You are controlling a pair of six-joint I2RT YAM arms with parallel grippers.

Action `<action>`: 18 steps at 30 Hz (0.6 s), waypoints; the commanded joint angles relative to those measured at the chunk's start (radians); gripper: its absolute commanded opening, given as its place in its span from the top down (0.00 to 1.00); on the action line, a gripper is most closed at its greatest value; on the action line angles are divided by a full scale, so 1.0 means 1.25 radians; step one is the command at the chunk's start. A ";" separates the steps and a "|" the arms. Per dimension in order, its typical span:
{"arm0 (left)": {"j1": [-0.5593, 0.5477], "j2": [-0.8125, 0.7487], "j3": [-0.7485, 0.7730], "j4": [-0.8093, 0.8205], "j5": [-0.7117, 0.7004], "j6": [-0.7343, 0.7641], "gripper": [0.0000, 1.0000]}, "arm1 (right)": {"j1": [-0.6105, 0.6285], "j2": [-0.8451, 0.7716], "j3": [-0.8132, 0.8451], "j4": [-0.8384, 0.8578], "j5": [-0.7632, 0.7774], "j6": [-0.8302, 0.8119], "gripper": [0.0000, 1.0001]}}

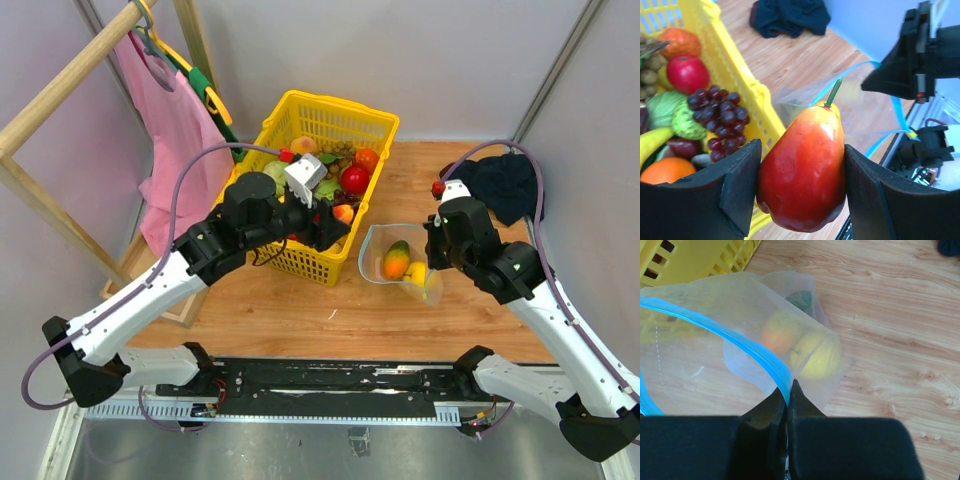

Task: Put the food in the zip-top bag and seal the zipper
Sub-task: Pick up the fake fruit from the bin, then place the fake fruit in the zipper food storage bag.

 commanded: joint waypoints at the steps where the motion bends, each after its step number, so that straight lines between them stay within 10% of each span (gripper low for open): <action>1: -0.044 0.009 -0.025 0.136 0.040 -0.007 0.69 | -0.010 -0.012 0.002 0.025 -0.009 0.013 0.99; 18: -0.207 0.203 -0.011 0.244 0.008 0.225 0.66 | -0.010 -0.035 -0.017 0.047 -0.047 0.010 1.00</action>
